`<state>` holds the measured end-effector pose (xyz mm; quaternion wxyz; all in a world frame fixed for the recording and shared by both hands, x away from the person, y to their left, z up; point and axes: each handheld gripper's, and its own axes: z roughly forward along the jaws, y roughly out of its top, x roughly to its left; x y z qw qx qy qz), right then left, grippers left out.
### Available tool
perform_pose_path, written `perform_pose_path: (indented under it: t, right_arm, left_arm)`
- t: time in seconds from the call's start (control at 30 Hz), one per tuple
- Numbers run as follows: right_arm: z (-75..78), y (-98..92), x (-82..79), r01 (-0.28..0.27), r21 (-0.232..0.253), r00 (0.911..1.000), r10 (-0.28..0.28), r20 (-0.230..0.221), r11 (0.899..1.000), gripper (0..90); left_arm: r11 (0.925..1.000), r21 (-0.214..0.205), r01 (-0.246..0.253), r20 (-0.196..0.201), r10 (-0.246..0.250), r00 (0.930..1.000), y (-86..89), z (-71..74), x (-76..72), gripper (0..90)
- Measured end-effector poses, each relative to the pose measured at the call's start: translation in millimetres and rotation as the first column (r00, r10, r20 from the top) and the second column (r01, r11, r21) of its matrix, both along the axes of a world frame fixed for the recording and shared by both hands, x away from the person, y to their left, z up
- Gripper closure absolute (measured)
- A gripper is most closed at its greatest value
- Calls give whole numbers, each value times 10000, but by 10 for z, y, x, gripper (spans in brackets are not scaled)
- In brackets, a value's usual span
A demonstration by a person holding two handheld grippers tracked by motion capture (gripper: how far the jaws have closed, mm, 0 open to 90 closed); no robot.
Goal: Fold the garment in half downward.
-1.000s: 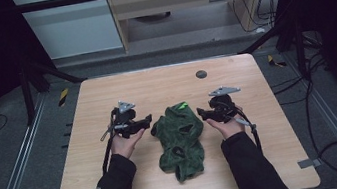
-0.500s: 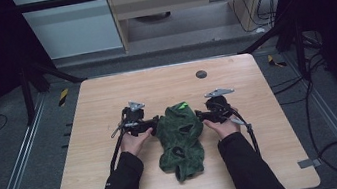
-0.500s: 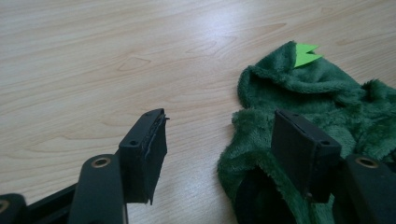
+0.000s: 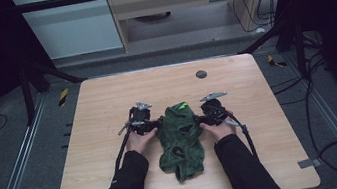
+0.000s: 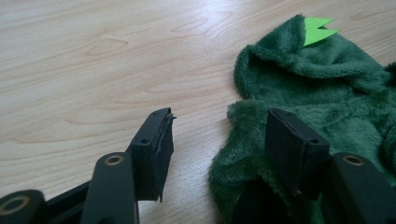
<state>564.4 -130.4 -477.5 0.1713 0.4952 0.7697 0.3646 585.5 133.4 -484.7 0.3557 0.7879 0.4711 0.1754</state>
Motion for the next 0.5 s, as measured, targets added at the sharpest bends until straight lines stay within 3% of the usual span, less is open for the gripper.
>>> perform_pose_path:
  t: [0.23, 0.5]
  right_arm:
    - [-63, 59, 4, -205, -132, 9995, 202, -227, 9997, 522]
    - [-142, 82, 9, -294, -189, 9979, 282, -582, 9994, 596]
  left_arm:
    - [10000, -7, 91, -312, -91, 9995, -33, -70, 18, 480]
    - [9997, -140, 217, -461, -224, 9987, -66, -94, 17, 634]
